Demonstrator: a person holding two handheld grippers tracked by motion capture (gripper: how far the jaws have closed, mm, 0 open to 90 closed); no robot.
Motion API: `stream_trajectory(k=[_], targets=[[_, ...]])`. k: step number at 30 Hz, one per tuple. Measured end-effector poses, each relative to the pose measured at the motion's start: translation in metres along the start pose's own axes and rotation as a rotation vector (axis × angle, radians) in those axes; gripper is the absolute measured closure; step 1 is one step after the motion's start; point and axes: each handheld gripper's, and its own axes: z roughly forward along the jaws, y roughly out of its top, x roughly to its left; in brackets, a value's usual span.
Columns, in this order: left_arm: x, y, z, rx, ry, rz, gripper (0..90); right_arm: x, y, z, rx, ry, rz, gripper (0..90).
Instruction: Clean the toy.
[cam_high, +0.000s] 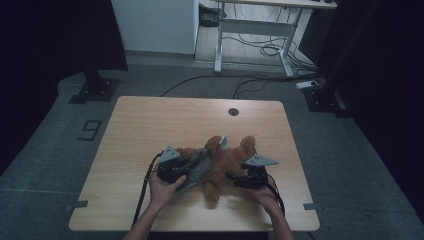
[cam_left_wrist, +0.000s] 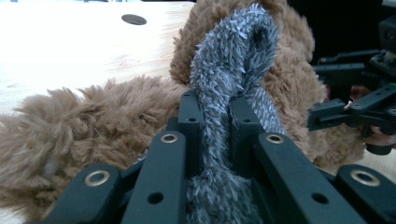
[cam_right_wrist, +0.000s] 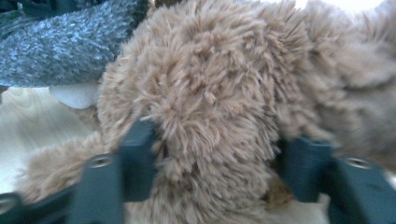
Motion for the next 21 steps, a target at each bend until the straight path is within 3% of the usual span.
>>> stream_trajectory(k=[5,9,14,17,21], targets=[[-0.005,-0.003,-0.003,-0.004,0.001,0.011,78.2,0.004,-0.009,-0.001,0.000,0.003,-0.005,54.8],[-0.011,0.002,-0.008,0.017,-0.003,0.019,78.1,0.007,-0.017,-0.004,-0.007,0.010,-0.006,58.4],[-0.023,0.015,-0.013,0.003,0.002,0.047,78.4,0.008,-0.019,-0.004,-0.020,-0.006,0.013,59.1],[-0.040,0.023,-0.010,-0.012,-0.024,0.081,78.4,0.007,-0.019,-0.003,-0.028,-0.009,0.026,59.0],[-0.074,0.032,0.008,0.019,-0.069,0.159,78.3,0.006,-0.020,-0.003,-0.033,-0.003,0.031,58.9]])
